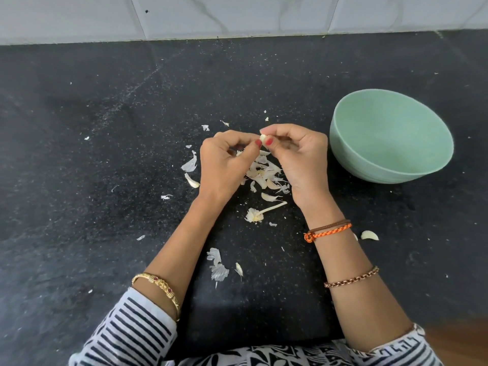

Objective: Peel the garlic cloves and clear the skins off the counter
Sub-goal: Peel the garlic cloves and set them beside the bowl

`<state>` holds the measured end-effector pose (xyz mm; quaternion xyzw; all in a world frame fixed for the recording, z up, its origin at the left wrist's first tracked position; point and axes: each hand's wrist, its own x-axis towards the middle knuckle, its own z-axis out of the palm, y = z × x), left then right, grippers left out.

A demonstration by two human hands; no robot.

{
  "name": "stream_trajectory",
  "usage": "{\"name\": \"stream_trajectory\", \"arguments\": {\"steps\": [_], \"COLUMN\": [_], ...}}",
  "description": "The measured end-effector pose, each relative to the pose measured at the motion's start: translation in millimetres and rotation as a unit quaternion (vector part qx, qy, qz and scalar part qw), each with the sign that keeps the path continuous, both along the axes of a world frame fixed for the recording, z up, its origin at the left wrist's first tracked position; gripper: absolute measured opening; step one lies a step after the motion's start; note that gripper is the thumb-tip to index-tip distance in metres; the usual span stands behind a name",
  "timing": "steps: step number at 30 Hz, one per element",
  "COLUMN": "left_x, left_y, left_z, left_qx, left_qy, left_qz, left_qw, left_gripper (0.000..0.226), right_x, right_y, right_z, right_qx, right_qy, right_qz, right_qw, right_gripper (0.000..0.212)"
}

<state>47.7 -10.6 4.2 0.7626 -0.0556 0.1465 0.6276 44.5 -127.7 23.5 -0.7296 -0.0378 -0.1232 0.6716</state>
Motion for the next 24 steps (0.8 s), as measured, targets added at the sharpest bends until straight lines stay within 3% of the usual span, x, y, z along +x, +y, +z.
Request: {"name": "stream_trajectory", "arguments": {"steps": [7,11,13,17,24], "left_x": [-3.3,-4.5,-4.4,-4.1,-0.1], "left_y": [0.1,-1.6,-3.4,-5.5,-4.1], "left_z": [6.0,9.3,9.8,8.8,1.8], "left_qx": [-0.073,-0.118,-0.140,-0.133,-0.068], "left_qy": [0.022,0.032,0.036,0.017,0.012], "left_qz": [0.004,-0.003,0.005,0.018,0.028], "left_qw": [0.997,0.992,0.990,0.991,0.997], "left_gripper": [0.010,0.010,0.012,0.017,0.042], "right_x": [-2.6,-2.7,-1.8,1.2,1.7], "right_y": [6.3,5.9,6.9,7.2,3.6], "right_z": [-1.0,3.3,3.5,5.4,7.7], "right_qx": [-0.011,0.062,0.155,0.309,0.319], "right_qy": [-0.020,0.045,0.121,0.197,0.195], "right_qz": [0.008,0.035,0.059,0.078,0.073], "right_qw": [1.000,0.996,0.979,0.927,0.925], "right_gripper": [0.022,0.021,0.022,0.020,0.020]}}
